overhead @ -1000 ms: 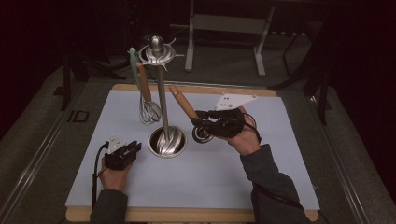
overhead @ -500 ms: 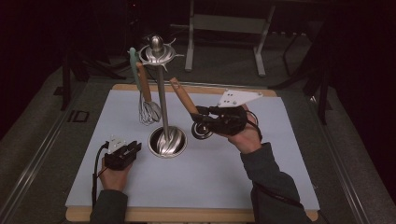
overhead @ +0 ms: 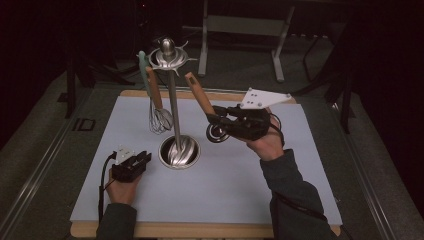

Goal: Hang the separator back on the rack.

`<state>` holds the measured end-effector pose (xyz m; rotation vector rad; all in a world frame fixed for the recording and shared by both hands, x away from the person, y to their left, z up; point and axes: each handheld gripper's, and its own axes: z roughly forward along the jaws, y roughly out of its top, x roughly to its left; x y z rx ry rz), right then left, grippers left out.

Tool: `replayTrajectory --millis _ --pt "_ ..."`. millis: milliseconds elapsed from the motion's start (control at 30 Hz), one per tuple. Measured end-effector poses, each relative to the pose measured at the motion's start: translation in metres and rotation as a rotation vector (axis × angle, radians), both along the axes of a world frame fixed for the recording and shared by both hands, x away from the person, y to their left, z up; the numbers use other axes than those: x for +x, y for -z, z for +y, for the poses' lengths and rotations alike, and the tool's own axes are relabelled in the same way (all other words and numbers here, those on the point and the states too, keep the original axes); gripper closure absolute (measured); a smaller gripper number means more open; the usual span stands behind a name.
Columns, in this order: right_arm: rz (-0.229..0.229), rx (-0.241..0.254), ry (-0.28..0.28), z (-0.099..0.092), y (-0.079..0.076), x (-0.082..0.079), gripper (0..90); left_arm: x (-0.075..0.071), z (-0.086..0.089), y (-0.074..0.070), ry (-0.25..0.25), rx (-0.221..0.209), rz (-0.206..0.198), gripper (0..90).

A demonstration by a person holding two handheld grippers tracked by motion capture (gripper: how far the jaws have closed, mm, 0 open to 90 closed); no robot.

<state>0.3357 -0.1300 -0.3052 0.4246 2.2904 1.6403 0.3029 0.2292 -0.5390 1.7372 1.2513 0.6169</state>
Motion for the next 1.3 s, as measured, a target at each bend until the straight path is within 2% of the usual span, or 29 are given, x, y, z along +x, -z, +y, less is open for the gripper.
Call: replayTrajectory --millis 300,400,667,767,933,1300 --pt "-0.018 0.014 -0.007 0.002 -0.009 -0.002 71.2 0.000 0.000 0.000 0.001 0.003 0.001 73.5" --pt "-0.037 0.022 -0.018 0.005 -0.011 -0.005 71.1 0.000 0.000 0.000 0.001 0.003 0.001 73.5" --pt "-0.049 0.011 -0.038 0.014 -0.012 -0.009 71.1 0.000 0.000 0.000 -0.001 0.001 0.004 73.4" --pt "-0.059 -0.009 -0.028 0.020 -0.011 -0.009 71.1 0.000 0.000 0.000 -0.001 0.001 0.004 73.4" --pt "-0.067 0.001 -0.009 0.024 -0.010 -0.008 71.1 0.000 0.000 0.000 -0.002 -0.001 0.003 73.4" --pt "-0.050 -0.002 0.006 0.030 -0.009 0.000 71.1 0.000 0.000 0.000 -0.003 -0.002 0.004 73.4"
